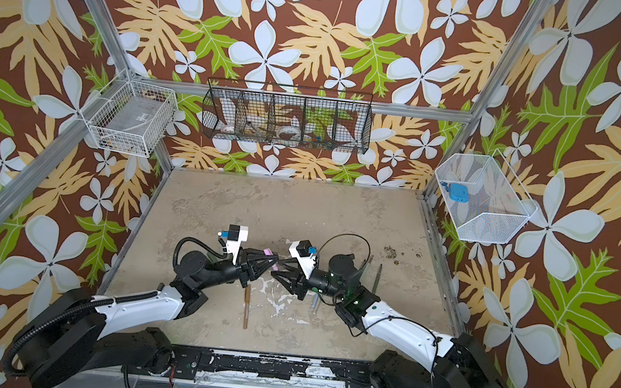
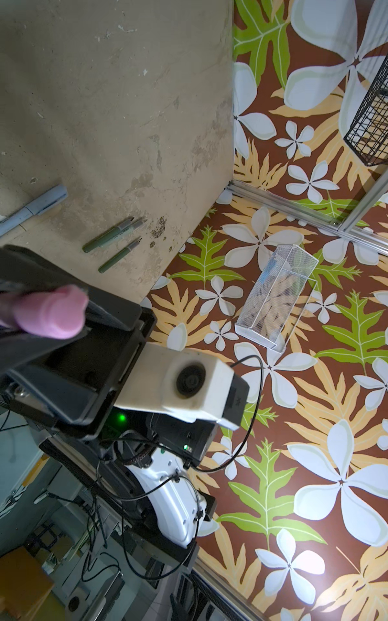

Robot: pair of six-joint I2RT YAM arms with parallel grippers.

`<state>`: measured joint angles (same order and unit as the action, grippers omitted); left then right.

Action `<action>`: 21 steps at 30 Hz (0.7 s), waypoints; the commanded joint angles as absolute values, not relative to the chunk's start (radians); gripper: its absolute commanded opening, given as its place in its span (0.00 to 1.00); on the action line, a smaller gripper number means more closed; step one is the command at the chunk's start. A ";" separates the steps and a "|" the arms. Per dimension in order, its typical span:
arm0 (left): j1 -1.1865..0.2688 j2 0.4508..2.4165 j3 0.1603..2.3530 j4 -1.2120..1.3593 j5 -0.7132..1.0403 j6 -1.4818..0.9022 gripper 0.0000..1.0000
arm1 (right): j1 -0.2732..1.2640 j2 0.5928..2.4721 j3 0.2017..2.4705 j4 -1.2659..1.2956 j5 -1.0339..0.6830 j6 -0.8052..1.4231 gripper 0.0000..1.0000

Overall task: Open the pen caps
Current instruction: 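Hold the pink cap with the left gripper while the right gripper pulls the pen body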

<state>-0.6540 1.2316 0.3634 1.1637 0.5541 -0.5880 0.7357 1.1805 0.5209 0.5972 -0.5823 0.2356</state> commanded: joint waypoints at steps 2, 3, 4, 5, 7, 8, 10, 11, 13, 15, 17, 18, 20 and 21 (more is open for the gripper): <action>-0.663 1.231 0.370 1.204 0.578 -0.575 0.02 | 0.739 1.204 0.538 0.613 -0.636 0.243 0.32; -0.664 1.232 0.370 1.204 0.579 -0.576 0.02 | 0.741 1.206 0.539 0.613 -0.638 0.242 0.29; -0.666 1.234 0.372 1.204 0.580 -0.577 0.02 | 0.741 1.206 0.539 0.613 -0.639 0.242 0.25; -0.666 1.238 0.373 1.204 0.580 -0.578 0.03 | 0.742 1.207 0.538 0.615 -0.639 0.239 0.20; -0.667 1.240 0.372 1.205 0.574 -0.583 0.06 | 0.742 1.205 0.536 0.612 -0.636 0.236 0.12; -0.667 1.240 0.372 1.205 0.571 -0.585 0.11 | 0.742 1.204 0.536 0.611 -0.634 0.235 0.07; -0.667 1.241 0.372 1.202 0.568 -0.585 0.19 | 0.742 1.201 0.534 0.612 -0.625 0.234 0.00; -0.667 1.241 0.373 1.199 0.568 -0.583 0.23 | 0.742 1.200 0.532 0.612 -0.623 0.233 0.00; -0.667 1.247 0.374 1.198 0.568 -0.583 0.28 | 0.742 1.202 0.533 0.612 -0.623 0.233 0.00; -0.667 1.255 0.377 1.198 0.571 -0.583 0.29 | 0.743 1.208 0.536 0.612 -0.624 0.235 0.00; -0.669 1.264 0.382 1.198 0.574 -0.585 0.28 | 0.745 1.213 0.539 0.612 -0.629 0.239 0.00; -0.669 1.264 0.382 1.198 0.574 -0.586 0.26 | 0.747 1.218 0.540 0.613 -0.630 0.238 0.00; -0.669 1.257 0.377 1.200 0.572 -0.585 0.20 | 0.749 1.220 0.543 0.611 -0.635 0.238 0.00; -0.669 1.254 0.375 1.200 0.569 -0.585 0.17 | 0.748 1.222 0.543 0.607 -0.636 0.237 0.00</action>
<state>-0.6682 1.2606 0.3733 1.1637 0.5545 -0.5793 0.7467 1.2175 0.5377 0.5980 -0.6296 0.2317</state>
